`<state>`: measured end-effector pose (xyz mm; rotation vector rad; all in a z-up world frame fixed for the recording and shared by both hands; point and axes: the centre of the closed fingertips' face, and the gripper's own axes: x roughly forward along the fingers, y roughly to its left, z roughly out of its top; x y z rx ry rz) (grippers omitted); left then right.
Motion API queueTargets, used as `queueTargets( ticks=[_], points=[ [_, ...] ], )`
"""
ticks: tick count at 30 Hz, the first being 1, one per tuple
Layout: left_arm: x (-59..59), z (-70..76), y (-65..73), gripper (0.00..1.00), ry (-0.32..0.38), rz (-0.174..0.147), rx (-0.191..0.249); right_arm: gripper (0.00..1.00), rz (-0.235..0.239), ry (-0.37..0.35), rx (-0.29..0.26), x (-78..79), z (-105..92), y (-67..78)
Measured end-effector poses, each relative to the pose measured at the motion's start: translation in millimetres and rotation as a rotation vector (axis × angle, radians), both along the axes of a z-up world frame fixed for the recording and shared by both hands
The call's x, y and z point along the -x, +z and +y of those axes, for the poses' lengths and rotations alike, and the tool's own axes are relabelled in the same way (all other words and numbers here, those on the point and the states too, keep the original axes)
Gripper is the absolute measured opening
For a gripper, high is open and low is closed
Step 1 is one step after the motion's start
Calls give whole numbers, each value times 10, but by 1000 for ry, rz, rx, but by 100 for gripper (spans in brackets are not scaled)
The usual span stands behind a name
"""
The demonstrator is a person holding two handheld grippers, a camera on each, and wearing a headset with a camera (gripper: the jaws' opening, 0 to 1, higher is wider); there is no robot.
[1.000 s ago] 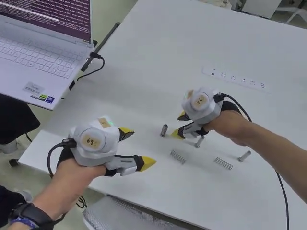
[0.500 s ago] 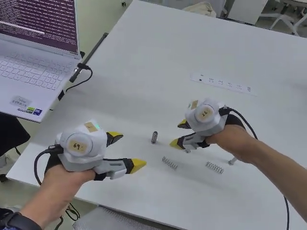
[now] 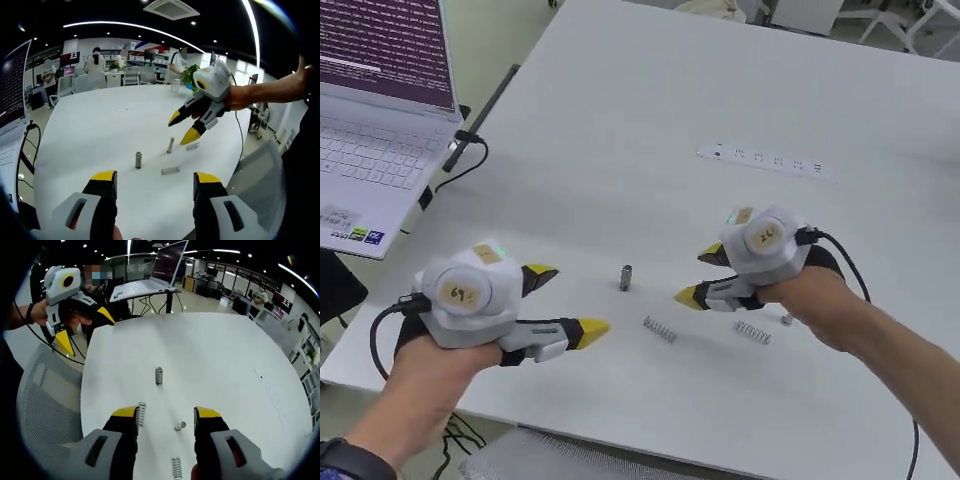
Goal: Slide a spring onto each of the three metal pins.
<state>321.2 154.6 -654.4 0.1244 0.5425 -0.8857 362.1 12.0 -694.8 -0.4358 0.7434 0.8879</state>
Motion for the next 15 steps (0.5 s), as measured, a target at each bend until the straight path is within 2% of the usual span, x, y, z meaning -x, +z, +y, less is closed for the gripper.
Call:
queueTargets(
  ticks=[6,15],
  points=[
    [-11,-22,64,58,0,-5,1,44,-8,-77,-28,92,-266,63],
    [-35,-44,78,59,-4,-1,-7,48,-21,-186,-64,280,-716,162]
  ],
)
